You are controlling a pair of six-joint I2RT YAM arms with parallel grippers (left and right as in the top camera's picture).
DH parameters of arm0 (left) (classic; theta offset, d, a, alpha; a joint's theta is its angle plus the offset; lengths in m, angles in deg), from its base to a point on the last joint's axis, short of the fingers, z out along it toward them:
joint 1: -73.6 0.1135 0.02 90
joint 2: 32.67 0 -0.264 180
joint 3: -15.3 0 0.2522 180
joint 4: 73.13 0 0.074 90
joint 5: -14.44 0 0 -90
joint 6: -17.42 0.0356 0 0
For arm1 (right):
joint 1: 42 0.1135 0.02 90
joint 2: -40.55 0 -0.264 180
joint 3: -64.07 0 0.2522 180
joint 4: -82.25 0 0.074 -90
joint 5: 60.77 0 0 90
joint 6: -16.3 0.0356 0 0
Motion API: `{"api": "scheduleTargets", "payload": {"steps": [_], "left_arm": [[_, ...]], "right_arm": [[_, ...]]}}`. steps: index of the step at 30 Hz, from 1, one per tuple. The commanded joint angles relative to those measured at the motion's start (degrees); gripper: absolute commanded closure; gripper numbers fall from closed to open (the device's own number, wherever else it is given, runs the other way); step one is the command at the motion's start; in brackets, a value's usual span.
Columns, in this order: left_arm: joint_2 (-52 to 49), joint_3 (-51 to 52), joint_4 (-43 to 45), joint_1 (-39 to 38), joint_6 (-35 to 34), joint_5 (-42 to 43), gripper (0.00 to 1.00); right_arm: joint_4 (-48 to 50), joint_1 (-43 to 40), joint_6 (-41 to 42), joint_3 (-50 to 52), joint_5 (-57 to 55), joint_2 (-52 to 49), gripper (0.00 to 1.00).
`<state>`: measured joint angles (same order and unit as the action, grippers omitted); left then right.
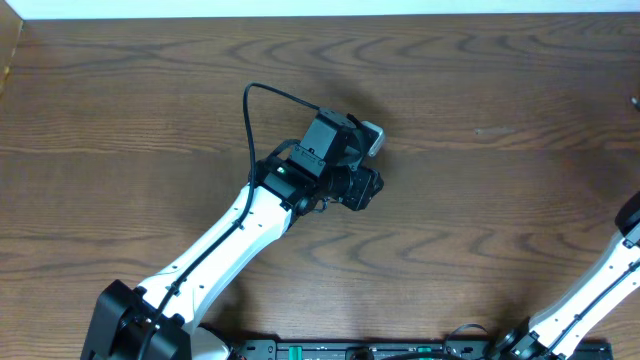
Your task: Untangle cables
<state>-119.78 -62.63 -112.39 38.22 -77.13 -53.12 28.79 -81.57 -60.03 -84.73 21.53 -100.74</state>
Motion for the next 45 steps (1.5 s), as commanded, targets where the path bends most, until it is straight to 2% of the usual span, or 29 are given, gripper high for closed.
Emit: {"api": "scheduleTargets", "payload": {"steps": [1,11,14,15,17,19,23,27,32,34,38,45], "left_arm": [[0.6,0.1,-0.3,-0.2,-0.5,1.6,0.51],[0.7,-0.2,-0.7,1.6,-0.3,0.9,0.50],[0.7,-0.3,-1.9,2.6,1.4,0.9,0.47],[0.7,-0.7,-3.0,2.8,3.4,0.8,0.43],[0.7,-2.0,-5.3,3.1,4.8,-1.3,0.38],[0.7,-4.0,-7.8,3.5,4.8,-5.5,0.24],[0.7,-8.5,-12.0,4.9,4.8,-12.1,0.20],[0.7,-10.2,-11.3,7.2,4.7,-10.9,0.20],[0.8,-10.9,-10.6,9.7,4.7,-10.9,0.20],[0.8,-10.9,-9.3,10.7,4.5,-10.9,0.17],[0.9,-10.9,-6.4,12.9,4.7,-9.8,0.02],[0.9,-10.9,-4.2,18.8,4.9,-2.1,0.00]], "right_arm": [[0.3,-1.7,2.6,-1.4,9.4,-0.4,0.01],[-4.6,-2.0,7.0,-1.5,16.6,0.8,0.01],[-4.0,-2.0,-2.1,-1.5,27.8,1.9,0.01],[-3.8,-2.0,-6.5,-1.5,33.3,2.4,0.01],[-4.2,-1.8,-9.1,-1.5,36.5,3.9,0.01],[-5.1,-1.6,-9.0,-1.5,34.8,5.9,0.01],[-9.4,-0.3,-9.1,-1.5,33.9,10.8,0.01],[-15.1,3.0,-9.5,-1.5,27.5,15.0,0.01],[-20.8,8.7,-9.4,-1.5,26.5,18.9,0.01],[-23.3,11.3,-9.4,-1.5,26.5,19.7,0.01],[-29.4,17.9,-9.0,-1.5,25.1,20.3,0.01],[-36.0,28.7,-9.0,-1.4,16.6,20.3,0.01]]}}
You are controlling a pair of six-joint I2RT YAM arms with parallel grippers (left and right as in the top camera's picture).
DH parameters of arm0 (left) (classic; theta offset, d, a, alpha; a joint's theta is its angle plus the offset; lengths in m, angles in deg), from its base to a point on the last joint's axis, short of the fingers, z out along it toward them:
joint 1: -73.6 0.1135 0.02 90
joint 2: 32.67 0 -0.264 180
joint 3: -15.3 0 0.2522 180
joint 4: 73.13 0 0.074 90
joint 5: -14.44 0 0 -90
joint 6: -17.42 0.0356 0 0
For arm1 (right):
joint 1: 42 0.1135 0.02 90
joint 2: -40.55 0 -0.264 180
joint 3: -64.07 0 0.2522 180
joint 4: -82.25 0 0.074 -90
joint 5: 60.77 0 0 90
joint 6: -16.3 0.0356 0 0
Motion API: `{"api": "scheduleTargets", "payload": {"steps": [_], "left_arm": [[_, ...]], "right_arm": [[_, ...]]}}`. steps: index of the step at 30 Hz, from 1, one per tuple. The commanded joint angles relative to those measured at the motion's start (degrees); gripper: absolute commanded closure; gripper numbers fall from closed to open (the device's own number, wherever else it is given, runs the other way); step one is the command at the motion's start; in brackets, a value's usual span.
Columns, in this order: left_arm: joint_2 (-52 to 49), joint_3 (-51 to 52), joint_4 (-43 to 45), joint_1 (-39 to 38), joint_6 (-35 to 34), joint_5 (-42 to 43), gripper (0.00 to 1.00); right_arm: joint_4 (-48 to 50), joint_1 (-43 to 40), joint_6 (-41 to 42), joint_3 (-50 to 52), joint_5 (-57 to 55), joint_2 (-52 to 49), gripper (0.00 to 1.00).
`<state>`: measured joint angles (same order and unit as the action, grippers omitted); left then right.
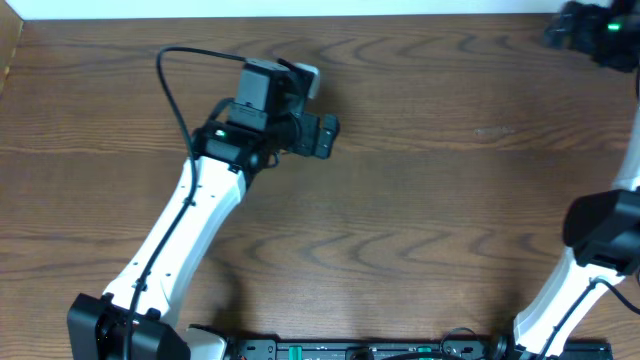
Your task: Untangle cables
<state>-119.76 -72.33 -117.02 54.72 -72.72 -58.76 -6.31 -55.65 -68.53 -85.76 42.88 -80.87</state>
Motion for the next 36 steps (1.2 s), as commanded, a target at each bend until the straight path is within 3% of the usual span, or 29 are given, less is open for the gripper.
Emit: {"api": "scheduleTargets", "payload": {"steps": [1,11,18,22,30,36], "left_arm": [[0.9,-1.2,0.4,3.2,0.3,3.6,0.00],[0.9,-1.2,-1.1,7.8,-1.0,3.1,0.00],[0.9,-1.0,-7.1,8.1,-1.2,-7.6,0.00],[1.5,0.1,-8.2,8.0,-1.0,-7.4,0.00],[9.3,5.4,-6.1,8.1,1.5,-7.5,0.00],[16.8,11.2,-2.7,8.9,1.1,-7.4,0.00]], "right_arm": [[-1.6,3.9,-0.5,-0.3,-5.0,0.4,0.01],[-9.5,13.1,3.7,0.0,-8.8,0.4,0.01],[-11.0,19.1,6.6,0.2,-18.0,1.0,0.01],[-10.7,22.9,9.7,0.2,-27.0,1.9,0.01],[-10.8,24.1,9.6,0.4,-24.0,2.6,0.01],[-9.4,24.0,2.4,0.6,-22.1,6.7,0.01]]}}
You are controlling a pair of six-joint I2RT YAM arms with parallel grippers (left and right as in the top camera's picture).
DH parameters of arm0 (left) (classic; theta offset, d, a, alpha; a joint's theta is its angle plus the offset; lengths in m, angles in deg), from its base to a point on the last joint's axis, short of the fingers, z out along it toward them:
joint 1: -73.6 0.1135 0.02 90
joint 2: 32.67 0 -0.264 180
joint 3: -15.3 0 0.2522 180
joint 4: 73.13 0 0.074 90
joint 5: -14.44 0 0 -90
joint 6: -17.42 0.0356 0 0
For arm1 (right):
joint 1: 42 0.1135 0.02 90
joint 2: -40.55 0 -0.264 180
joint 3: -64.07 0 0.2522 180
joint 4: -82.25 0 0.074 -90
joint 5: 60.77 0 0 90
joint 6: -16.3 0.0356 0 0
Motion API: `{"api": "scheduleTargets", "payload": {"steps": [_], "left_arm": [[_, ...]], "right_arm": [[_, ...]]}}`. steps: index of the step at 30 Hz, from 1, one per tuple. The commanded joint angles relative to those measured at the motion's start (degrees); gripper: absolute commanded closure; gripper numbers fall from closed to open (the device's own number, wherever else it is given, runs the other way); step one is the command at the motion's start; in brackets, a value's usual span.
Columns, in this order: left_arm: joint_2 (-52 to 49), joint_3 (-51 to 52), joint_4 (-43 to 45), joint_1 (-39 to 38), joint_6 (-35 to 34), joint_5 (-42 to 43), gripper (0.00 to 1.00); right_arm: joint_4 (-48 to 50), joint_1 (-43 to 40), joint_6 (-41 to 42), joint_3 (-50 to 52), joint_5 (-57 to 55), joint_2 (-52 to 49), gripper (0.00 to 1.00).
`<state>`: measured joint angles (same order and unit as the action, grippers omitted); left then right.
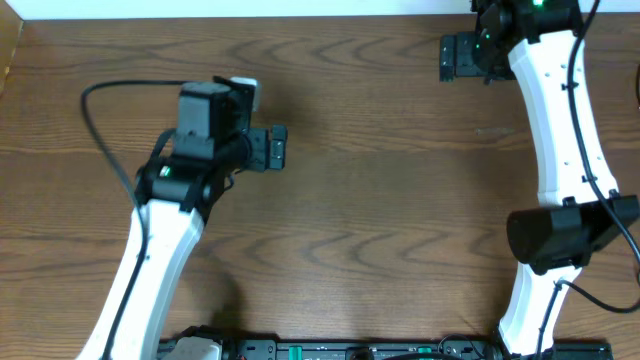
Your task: Untangle cables
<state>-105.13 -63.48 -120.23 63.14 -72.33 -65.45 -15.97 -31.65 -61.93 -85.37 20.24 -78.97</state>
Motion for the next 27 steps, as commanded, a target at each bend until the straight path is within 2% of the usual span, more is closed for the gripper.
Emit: {"api": "scheduleTargets", "payload": {"steps": [1,5,10,16,21,27], "left_arm": [[3.0,3.3,0.7,0.5,0.7,-0.7,0.00],[4.8,6.4,0.7,0.5,0.5,-0.7,0.00],[5.0,7.0,0.9,0.5,-0.1,-0.7,0.00],[7.5,7.1,1.2,0.4,0.2,-0.3,0.00],[11.0,7.2,1.0,0.4,2.7,-0.3,0.00],[16.9,11.9,1.7,0.4,2.7,-0.3,0.00]], "right_arm": [[0.3,0.0,-5.2,0.4,0.5,6.0,0.01],[0.9,-1.0,-6.3,3.3,-0.4,12.2,0.01],[3.3,-2.8,-8.2,15.0,1.3,21.7,0.01],[17.0,-3.4,-8.0,40.8,1.0,37.4,0.01],[30.8,-3.1,-4.8,61.4,3.3,52.3,0.01],[42.1,-3.1,-3.1,79.7,5.0,67.9,0.01]]}}
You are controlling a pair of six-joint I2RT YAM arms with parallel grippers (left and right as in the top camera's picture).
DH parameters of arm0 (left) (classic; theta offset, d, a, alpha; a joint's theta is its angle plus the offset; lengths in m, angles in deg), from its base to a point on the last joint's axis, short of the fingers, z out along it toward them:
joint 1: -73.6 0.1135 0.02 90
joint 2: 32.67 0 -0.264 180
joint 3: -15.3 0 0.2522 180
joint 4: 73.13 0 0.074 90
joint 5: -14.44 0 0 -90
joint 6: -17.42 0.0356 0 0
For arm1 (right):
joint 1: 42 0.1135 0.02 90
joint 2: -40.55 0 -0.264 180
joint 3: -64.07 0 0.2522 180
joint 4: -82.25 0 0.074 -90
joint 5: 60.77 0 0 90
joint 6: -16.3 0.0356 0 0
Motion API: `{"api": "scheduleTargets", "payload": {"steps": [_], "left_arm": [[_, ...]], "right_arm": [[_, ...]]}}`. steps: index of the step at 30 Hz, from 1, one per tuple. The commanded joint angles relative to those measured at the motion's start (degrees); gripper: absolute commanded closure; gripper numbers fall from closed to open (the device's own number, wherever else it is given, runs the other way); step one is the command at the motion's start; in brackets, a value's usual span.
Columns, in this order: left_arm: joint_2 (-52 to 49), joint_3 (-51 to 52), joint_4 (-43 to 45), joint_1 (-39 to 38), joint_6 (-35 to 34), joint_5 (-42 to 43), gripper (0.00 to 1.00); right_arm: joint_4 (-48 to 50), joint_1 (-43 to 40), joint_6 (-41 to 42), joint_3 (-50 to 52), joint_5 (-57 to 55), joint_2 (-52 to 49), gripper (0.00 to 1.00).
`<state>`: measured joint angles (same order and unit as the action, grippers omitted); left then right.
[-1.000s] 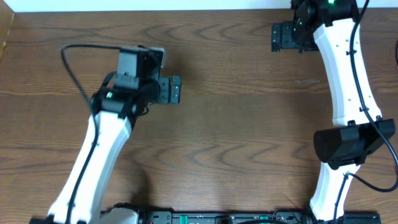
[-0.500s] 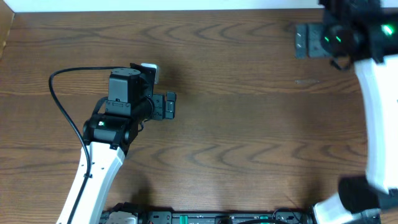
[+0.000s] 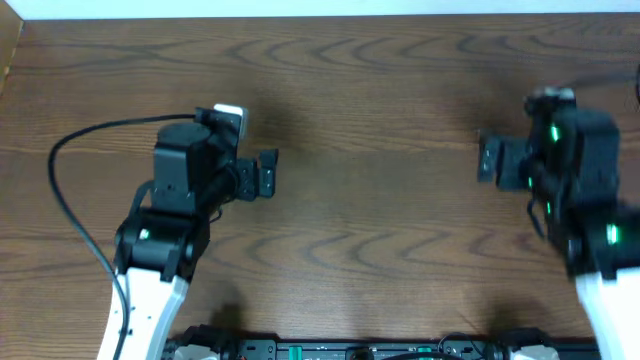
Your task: Untangle cables
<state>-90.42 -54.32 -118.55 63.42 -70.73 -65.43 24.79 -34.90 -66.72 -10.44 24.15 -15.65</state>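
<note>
Only the overhead view is given, and no loose cables show on the wooden table (image 3: pixel 360 90) in it. My left gripper (image 3: pixel 266 173) hovers over the table's left-centre, pointing right, its fingers apart with nothing between them. My right gripper (image 3: pixel 487 158) is at the right, pointing left, and is motion-blurred, so its jaws are unreadable. Nothing shows in either gripper.
A black cable (image 3: pixel 75 150) belonging to the left arm loops out to the left of that arm. The table's far edge meets a white strip (image 3: pixel 300 8) at the top. The arm bases and a black rail (image 3: pixel 350 350) sit along the near edge.
The left gripper has moved slightly down and left. The right arm has moved from the far top edge down to the right-middle of the table and appears blurred.
The left gripper was first at the table's centre, with the right arm low at the right edge. Then the left gripper stood further left each time, while the right arm was at the far right corner, then the top. Both now face each other at mid-table.
</note>
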Motion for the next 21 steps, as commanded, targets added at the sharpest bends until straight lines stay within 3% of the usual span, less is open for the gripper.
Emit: {"api": "scheduleTargets", "payload": {"steps": [1,11,21], "left_arm": [[3.5,4.2,0.1,0.1,1.1,-0.4,0.00],[17.7,16.1,-1.3,0.1,1.1,-0.3,0.00],[23.1,18.1,-0.7,0.1,3.7,-0.4,0.00]], "right_arm": [[1.9,0.1,1.7,6.9,1.1,6.9,0.01],[0.5,0.1,2.8,10.9,-1.0,18.5,0.01],[-1.1,0.1,2.8,13.6,-2.1,17.7,0.01]]}}
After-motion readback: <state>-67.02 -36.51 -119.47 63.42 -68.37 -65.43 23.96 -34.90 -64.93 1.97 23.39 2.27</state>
